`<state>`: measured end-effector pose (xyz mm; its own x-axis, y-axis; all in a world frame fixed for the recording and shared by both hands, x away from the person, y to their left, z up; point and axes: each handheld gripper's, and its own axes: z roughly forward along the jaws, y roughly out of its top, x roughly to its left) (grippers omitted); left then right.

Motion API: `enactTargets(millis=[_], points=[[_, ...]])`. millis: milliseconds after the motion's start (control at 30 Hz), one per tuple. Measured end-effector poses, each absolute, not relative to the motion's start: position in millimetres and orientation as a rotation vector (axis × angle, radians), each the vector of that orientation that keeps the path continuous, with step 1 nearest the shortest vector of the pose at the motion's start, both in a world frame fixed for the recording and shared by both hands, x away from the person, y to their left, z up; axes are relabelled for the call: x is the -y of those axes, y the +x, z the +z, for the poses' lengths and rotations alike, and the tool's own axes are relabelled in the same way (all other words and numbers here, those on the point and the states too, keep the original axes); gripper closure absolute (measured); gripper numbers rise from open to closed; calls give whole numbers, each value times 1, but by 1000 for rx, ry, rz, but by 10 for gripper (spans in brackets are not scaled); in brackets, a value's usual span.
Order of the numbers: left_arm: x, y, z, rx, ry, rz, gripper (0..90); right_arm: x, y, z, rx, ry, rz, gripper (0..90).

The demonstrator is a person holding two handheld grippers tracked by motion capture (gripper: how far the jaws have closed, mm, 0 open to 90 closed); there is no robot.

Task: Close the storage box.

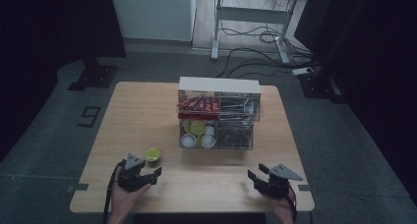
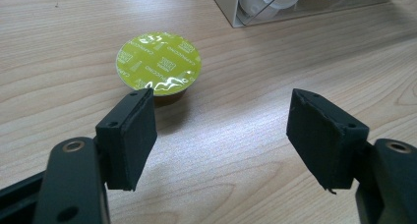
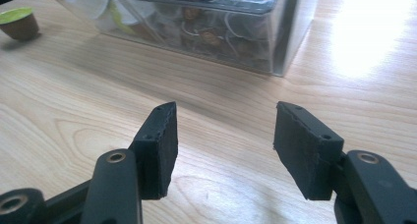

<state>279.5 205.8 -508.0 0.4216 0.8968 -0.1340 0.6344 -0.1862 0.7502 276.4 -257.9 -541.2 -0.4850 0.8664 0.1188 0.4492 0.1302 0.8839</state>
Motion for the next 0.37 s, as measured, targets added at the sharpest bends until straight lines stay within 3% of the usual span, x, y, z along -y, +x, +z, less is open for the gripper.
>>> enactTargets(millis=[367], points=[[-207,279,-506,-1295,1915,442,272,263,280,-541,-1987,1277,1316,425]])
